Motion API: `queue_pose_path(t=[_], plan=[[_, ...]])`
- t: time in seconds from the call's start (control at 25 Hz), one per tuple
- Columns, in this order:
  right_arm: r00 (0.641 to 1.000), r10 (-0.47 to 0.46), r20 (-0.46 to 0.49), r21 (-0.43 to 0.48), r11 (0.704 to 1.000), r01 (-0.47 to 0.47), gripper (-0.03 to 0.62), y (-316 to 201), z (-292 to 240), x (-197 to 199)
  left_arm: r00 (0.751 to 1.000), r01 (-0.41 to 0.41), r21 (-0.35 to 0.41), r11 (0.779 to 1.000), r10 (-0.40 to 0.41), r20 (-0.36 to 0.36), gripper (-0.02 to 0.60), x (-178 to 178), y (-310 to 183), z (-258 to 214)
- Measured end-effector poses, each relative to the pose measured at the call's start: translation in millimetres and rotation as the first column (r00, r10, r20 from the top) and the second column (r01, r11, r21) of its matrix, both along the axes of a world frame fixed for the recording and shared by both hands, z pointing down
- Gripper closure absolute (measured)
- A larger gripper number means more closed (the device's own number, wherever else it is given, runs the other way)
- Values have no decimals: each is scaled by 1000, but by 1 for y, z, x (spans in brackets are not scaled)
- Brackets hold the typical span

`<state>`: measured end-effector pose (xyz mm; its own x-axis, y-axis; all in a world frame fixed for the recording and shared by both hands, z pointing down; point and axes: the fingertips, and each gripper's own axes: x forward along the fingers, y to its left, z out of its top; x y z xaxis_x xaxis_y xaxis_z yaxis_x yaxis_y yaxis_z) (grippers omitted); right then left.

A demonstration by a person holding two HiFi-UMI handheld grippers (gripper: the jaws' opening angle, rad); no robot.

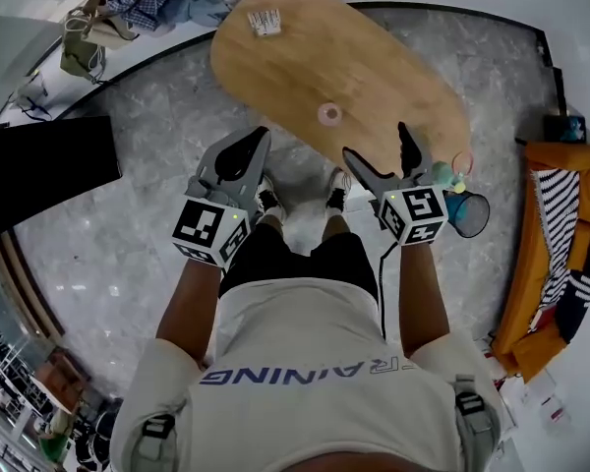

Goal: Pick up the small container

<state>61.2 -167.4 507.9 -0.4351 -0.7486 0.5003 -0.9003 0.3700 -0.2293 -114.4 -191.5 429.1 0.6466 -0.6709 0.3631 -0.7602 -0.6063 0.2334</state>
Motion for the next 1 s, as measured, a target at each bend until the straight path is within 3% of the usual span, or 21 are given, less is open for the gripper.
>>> queue_pose_path(t=[1.0], plan=[[989,-80,-121,-210,976,54,79,-49,295,-29,999,-27,-161,987,32,25,580,12,-38,175]])
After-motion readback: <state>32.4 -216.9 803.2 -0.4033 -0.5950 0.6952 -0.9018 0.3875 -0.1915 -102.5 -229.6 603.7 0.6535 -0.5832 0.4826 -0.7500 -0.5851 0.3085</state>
